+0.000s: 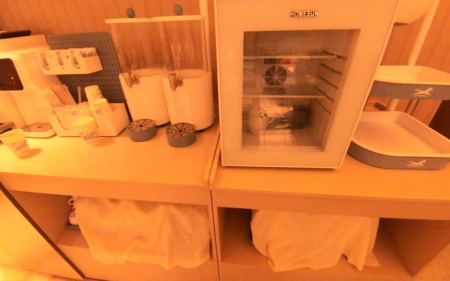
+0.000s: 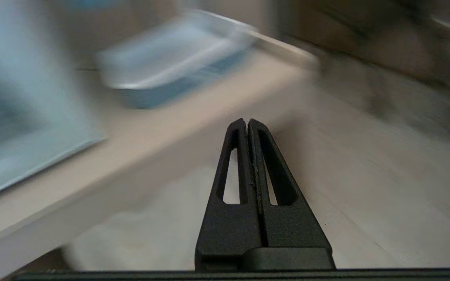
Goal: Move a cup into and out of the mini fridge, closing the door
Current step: Open the freezer door
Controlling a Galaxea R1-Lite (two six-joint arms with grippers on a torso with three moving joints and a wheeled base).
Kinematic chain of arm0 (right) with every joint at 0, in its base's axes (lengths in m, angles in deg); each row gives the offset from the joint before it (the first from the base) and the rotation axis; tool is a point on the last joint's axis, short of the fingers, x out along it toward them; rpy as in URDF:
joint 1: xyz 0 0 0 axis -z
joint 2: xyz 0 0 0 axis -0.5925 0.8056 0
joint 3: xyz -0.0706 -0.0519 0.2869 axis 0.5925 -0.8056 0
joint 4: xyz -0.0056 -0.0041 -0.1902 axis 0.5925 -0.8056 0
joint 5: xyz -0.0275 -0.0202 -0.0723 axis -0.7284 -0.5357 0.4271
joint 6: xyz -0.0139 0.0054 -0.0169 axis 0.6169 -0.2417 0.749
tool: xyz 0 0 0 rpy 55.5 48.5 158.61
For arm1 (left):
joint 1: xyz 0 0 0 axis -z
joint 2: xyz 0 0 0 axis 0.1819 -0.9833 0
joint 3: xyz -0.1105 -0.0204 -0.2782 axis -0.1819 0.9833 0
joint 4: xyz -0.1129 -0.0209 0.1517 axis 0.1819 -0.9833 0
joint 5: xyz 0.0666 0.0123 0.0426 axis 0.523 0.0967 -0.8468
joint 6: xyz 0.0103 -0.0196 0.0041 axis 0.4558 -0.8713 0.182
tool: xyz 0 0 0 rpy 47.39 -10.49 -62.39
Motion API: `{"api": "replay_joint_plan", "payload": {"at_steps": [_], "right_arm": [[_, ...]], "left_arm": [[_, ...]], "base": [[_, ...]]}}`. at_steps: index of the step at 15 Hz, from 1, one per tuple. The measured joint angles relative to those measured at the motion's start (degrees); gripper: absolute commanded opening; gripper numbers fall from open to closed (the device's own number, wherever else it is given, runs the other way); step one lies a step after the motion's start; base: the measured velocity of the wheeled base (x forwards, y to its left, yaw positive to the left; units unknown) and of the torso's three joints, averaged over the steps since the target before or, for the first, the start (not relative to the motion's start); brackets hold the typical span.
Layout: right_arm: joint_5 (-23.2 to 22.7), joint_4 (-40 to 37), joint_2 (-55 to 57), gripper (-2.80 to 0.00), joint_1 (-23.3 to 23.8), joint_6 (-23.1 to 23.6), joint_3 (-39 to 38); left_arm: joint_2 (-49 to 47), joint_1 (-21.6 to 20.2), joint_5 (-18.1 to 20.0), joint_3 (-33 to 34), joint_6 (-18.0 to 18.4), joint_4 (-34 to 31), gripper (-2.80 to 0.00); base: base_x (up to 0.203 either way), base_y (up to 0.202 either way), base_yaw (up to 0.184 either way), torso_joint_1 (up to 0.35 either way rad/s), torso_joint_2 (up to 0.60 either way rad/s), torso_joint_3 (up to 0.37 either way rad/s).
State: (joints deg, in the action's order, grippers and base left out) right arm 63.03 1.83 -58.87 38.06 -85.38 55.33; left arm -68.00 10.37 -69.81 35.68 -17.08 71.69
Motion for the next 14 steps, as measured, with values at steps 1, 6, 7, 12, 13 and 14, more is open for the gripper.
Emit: {"api": "replay_joint_plan", "payload": {"at_steps": [1, 6, 7, 12, 13, 14], "right_arm": [[-5.09, 2.51, -3.23, -2.8, -0.34, 2.89, -2.35], [-24.46, 5.42, -12.75, -2.8, -1.19, 10.46, -12.21], [-26.47, 5.05, -13.3, -2.8, -1.21, 10.19, -12.49], [-29.42, -4.61, -12.99, -2.8, -1.28, 12.25, -12.37], [-29.4, -4.69, -11.72, -2.8, -1.28, 12.31, -12.36], [-29.42, -4.58, -10.46, -2.8, -1.31, 12.34, -12.32]], "left_arm": [[0.0, 0.0, 0.0, 0.0, 0.01, 0.01, -2.8], [0.0, 0.01, -0.02, -0.02, 0.0, 0.01, -2.8], [0.0, 0.01, 0.0, -0.02, 0.02, 0.01, -2.8], [0.0, 0.01, 0.0, -0.02, 0.15, 0.01, -2.8], [0.0, 0.01, 0.0, -0.02, 0.17, 0.01, -2.8], [0.0, 0.01, 0.0, -0.02, 0.21, 0.01, -2.8]], "base": [[0.0, 0.0, 0.0, 0.0, 0.0, 0.0], [0.0, 0.0, 0.0, 0.0, 0.0, 0.0], [0.0, 0.0, 0.0, 0.0, 0.0, 0.0], [0.0, 0.0, 0.0, 0.0, 0.0, 0.0], [0.0, 0.0, 0.0, 0.0, 0.0, 0.0], [0.0, 0.0, 0.0, 0.0, 0.0, 0.0]]}}
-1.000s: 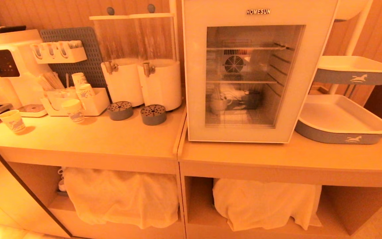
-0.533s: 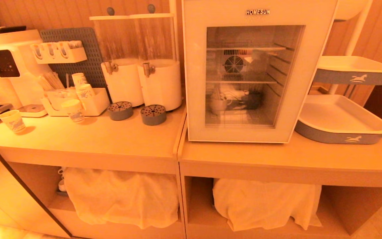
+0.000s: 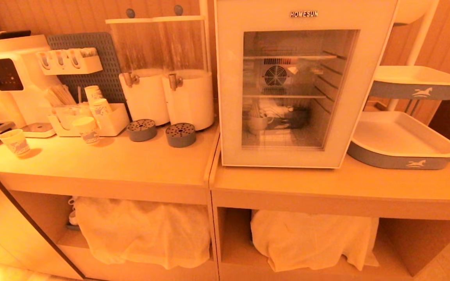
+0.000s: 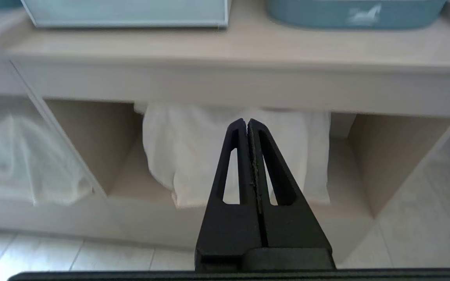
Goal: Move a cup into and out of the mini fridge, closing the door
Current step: Open the freezer door
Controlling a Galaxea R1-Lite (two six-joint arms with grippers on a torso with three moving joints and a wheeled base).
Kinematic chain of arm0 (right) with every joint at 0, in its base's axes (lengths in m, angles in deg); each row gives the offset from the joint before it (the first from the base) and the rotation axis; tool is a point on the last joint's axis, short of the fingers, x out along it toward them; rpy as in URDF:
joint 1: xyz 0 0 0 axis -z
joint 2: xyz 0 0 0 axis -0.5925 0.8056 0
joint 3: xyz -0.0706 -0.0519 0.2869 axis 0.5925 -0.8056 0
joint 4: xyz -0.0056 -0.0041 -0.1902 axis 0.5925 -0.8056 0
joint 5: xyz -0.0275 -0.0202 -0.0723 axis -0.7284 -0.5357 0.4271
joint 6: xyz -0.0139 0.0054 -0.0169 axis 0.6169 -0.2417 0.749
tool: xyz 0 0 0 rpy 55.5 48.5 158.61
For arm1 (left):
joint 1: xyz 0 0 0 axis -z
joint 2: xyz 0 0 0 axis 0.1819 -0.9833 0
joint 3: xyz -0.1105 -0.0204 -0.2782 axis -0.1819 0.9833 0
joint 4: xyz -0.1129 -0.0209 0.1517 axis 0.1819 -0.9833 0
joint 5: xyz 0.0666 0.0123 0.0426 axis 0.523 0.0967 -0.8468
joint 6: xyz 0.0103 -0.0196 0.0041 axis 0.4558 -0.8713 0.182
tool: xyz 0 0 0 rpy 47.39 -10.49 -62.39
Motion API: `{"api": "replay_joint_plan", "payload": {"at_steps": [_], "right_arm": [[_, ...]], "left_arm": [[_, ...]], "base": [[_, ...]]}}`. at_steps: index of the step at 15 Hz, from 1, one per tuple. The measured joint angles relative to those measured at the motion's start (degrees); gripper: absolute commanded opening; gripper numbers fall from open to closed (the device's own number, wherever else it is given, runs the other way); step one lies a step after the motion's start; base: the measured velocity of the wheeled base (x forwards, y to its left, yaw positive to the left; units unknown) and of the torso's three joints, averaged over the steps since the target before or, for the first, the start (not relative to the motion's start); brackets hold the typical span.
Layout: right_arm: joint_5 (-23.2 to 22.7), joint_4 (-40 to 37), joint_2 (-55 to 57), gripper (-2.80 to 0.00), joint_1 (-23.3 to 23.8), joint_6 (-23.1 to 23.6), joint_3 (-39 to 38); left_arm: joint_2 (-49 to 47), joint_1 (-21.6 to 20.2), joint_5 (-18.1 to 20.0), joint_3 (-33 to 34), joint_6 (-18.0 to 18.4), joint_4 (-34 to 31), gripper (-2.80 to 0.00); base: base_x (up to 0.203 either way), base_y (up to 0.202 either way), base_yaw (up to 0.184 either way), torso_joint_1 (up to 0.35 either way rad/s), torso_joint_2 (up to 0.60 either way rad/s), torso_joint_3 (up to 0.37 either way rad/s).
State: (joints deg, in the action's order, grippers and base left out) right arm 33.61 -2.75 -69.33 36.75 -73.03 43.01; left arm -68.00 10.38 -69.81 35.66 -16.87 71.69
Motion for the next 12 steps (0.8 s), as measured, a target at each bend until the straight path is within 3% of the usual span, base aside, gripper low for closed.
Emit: {"api": "replay_joint_plan", "payload": {"at_steps": [12], "right_arm": [[0.39, 4.64, -3.61, -2.8, -0.04, -0.05, -0.55]], "left_arm": [[0.0, -0.01, 0.0, 0.0, -0.04, 0.0, -2.8]], "base": [[0.0, 0.0, 0.0, 0.0, 0.0, 0.0]]}}
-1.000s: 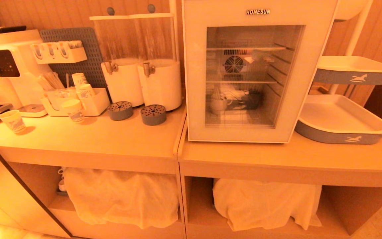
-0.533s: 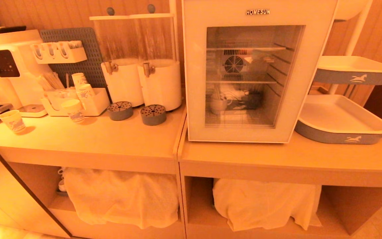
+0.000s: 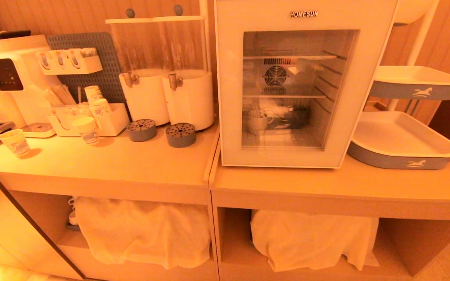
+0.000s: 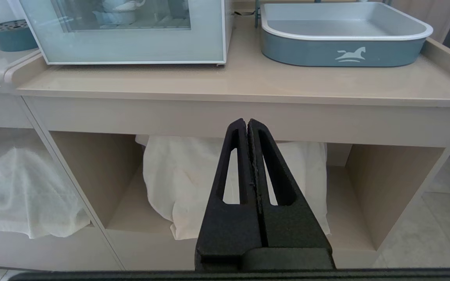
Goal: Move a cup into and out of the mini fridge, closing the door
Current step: Open the freezer door
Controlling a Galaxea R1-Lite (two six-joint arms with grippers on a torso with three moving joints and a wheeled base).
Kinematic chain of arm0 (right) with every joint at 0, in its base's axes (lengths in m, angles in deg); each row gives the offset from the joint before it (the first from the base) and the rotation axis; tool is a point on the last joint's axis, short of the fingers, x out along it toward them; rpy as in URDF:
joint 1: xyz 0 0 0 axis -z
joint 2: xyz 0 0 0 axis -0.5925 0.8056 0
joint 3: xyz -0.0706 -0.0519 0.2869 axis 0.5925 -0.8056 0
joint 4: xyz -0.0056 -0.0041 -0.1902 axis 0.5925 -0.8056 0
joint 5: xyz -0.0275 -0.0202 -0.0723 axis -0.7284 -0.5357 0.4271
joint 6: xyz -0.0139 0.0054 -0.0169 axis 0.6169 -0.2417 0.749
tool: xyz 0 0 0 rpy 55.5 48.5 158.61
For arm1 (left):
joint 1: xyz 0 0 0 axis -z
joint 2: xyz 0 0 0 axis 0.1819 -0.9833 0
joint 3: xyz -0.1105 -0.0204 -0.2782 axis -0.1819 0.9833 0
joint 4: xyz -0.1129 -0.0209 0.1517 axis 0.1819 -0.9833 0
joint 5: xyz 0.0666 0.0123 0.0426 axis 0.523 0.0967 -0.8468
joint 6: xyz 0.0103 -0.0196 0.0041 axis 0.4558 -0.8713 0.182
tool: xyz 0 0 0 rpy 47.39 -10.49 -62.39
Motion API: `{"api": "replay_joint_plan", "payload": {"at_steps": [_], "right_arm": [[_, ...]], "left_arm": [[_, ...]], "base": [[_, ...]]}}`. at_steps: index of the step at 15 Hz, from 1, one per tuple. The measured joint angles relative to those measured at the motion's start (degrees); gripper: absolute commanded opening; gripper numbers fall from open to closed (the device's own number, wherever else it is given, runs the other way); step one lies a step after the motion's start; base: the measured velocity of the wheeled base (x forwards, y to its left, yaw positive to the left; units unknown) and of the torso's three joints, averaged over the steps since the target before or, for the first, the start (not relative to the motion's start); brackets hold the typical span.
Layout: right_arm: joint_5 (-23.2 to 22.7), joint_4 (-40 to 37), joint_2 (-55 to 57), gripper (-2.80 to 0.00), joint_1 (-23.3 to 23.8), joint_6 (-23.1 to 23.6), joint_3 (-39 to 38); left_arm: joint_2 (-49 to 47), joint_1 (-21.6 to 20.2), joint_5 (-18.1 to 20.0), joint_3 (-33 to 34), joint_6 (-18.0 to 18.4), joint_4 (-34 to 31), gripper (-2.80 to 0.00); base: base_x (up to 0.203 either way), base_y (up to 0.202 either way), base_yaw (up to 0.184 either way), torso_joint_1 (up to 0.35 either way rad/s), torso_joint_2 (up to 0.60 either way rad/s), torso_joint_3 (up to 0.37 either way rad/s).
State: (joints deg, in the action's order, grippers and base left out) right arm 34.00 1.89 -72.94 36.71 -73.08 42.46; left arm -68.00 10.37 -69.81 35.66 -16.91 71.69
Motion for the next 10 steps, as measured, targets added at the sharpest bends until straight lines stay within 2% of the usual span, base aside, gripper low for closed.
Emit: {"api": "replay_joint_plan", "payload": {"at_steps": [10], "right_arm": [[0.0, -0.09, -0.05, -2.8, 0.0, -0.08, 0.0]], "left_arm": [[0.0, 0.01, 0.02, 0.0, 0.07, -0.05, -2.8]], "base": [[0.0, 0.0, 0.0, 0.0, 0.0, 0.0]]}}
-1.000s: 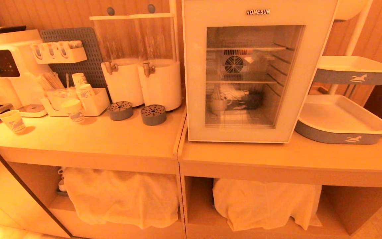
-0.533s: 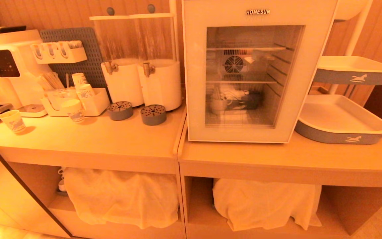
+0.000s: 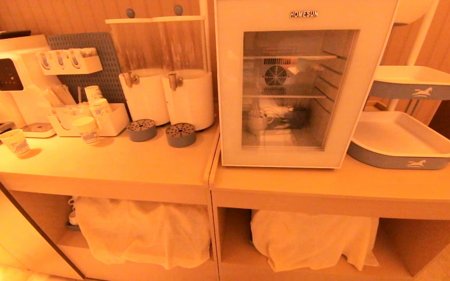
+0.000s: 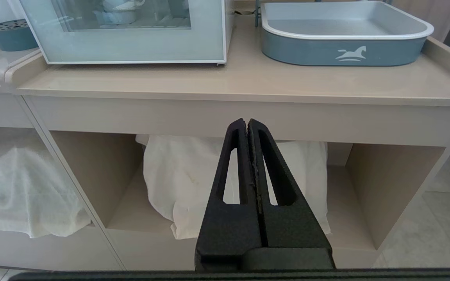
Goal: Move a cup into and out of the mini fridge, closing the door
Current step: Open the freezer door
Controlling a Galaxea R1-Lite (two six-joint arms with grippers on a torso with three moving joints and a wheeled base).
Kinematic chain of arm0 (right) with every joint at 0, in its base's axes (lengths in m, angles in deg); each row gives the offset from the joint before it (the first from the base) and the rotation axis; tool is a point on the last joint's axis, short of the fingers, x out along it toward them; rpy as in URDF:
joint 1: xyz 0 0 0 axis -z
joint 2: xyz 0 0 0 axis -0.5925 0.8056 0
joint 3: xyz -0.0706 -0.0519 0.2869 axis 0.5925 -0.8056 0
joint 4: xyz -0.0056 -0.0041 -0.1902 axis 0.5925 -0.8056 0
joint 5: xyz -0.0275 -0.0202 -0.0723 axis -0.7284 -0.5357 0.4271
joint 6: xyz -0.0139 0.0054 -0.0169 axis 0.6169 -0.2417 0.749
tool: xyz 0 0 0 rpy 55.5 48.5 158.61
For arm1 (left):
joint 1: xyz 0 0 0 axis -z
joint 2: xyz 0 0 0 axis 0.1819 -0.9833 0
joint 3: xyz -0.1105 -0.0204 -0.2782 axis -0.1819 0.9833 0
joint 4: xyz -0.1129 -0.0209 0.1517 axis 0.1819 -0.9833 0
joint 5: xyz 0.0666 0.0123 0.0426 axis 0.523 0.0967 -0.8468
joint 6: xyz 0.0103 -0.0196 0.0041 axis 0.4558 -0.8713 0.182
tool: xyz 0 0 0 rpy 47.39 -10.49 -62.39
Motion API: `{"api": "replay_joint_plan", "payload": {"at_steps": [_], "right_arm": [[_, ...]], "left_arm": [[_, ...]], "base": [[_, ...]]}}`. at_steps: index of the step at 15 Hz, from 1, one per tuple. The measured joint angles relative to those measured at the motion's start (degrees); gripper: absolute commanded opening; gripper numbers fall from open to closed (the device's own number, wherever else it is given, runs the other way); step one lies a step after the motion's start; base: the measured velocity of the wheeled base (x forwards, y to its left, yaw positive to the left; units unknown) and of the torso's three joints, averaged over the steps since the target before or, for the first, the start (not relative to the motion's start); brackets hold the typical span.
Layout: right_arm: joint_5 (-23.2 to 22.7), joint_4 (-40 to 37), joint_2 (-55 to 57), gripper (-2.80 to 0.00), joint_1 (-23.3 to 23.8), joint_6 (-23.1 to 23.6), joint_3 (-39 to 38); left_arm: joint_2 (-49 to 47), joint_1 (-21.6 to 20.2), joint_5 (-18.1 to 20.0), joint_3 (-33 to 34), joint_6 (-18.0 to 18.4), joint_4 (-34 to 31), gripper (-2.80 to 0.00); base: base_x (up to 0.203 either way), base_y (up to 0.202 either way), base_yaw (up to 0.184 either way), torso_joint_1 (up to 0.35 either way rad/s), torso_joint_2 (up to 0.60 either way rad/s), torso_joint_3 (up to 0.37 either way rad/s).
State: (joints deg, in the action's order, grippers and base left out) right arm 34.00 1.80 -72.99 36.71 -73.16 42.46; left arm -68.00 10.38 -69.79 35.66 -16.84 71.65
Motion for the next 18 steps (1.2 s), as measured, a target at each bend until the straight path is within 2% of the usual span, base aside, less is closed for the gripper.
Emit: {"api": "replay_joint_plan", "payload": {"at_steps": [8, 15, 18], "right_arm": [[-0.02, 0.07, 0.0, -2.8, -0.02, -0.02, 0.0], [0.02, 0.07, 0.0, -2.8, -0.05, -0.02, 0.0], [0.0, 0.15, 0.0, -2.8, 0.06, 0.0, 0.0]], "left_arm": [[0.0, -0.01, -0.05, 0.0, 0.0, 0.02, -2.8], [0.0, -0.06, 0.0, 0.0, -0.05, 0.07, -2.8], [0.0, 0.06, -0.06, 0.0, -0.07, 0.06, -2.8]], "base": [[0.0, 0.0, 0.0, 0.0, 0.0, 0.0], [-0.001, -0.125, 0.004, 0.001, 0.0, 0.001], [0.0, 0.0, 0.0, 0.0, 0.0, 0.0]]}}
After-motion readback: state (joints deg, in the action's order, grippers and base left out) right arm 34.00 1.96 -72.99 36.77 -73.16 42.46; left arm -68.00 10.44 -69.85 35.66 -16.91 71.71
